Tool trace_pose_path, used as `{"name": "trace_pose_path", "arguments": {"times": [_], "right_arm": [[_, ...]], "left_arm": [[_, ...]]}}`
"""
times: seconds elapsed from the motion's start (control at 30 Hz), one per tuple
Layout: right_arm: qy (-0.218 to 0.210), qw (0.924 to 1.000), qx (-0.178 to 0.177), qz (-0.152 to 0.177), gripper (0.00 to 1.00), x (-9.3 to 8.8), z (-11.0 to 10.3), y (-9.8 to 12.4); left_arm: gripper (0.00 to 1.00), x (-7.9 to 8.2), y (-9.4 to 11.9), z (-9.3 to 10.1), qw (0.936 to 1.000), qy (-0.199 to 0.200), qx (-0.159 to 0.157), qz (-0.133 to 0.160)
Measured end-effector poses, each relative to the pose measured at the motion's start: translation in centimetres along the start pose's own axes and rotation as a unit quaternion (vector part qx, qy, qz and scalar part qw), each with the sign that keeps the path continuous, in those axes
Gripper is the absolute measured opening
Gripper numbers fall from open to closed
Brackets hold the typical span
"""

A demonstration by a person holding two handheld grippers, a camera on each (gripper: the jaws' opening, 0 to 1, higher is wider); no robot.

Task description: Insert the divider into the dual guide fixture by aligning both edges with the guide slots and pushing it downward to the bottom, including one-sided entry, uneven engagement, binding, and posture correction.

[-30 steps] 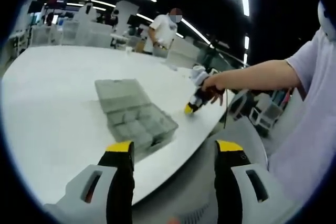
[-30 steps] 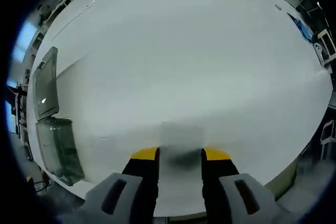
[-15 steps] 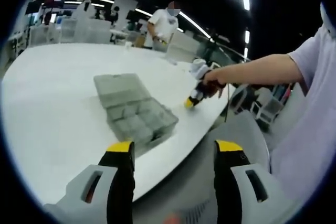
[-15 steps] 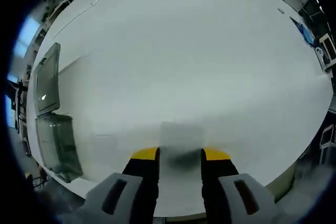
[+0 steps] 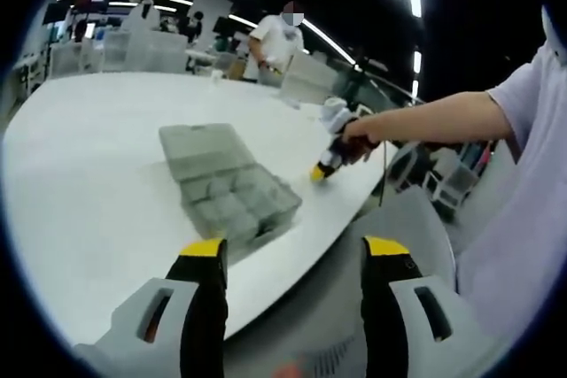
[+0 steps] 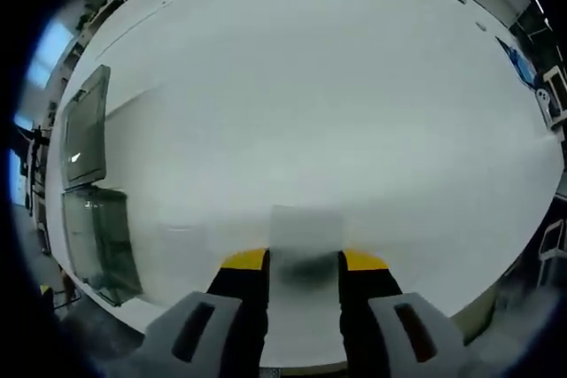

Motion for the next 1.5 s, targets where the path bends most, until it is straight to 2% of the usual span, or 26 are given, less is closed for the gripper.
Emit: {"name": "trace_pose_path", "arguments": {"times": [0.43, 0.6, 0.87, 1.07, 1.17, 1.3, 1.5], "right_arm": [[0.007, 0.9995, 0.012, 0.027, 0.26, 0.5, -0.3, 1.0], [0.028, 0.9979, 0.021, 0.053, 0.26, 0.4, -0.2, 1.9], [0.029, 0.9944, 0.04, 0.093, 0.26, -0.3, 0.3, 3.8], [0.047, 0.9873, 0.048, 0.144, 0.26, -0.5, 0.2, 5.5], [0.049, 0.9826, 0.055, 0.17, 0.26, -0.8, -0.2, 6.5], [0.059, 0.9775, 0.061, 0.193, 0.26, -1.0, -0.7, 7.5], [0.075, 0.9641, 0.07, 0.245, 0.26, -1.2, -1.4, 9.4]], "left_arm": [[0.58, -0.1, -0.2, 0.2, 1.0, -0.003, -0.003, -0.003], [0.58, -0.2, -0.2, 0.3, 1.0, -0.003, -0.005, -0.004], [0.58, -0.2, -0.3, 0.7, 0.9999, -0.005, -0.011, -0.01], [0.56, -0.1, -0.2, 0.7, 0.9999, -0.003, -0.01, -0.008], [0.55, 0.2, 0.0, 0.6, 1.0, 0.0, -0.004, 0.003], [0.54, 0.6, 0.4, 0.4, 0.9999, 0.005, 0.002, 0.01], [0.52, 1.6, 0.7, 0.1, 0.9997, 0.0, 0.014, 0.021]]}}
Point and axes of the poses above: the point that each gripper's makers call its tool centre point, and the gripper's own axes: y roughly backward along the fingers, z roughly to its right, x roughly out of its top, the point moved 10 cm from there along y, roughly backward along the fingers, and after that the axes turned 4 degrees about z, right-handed, at the moved point
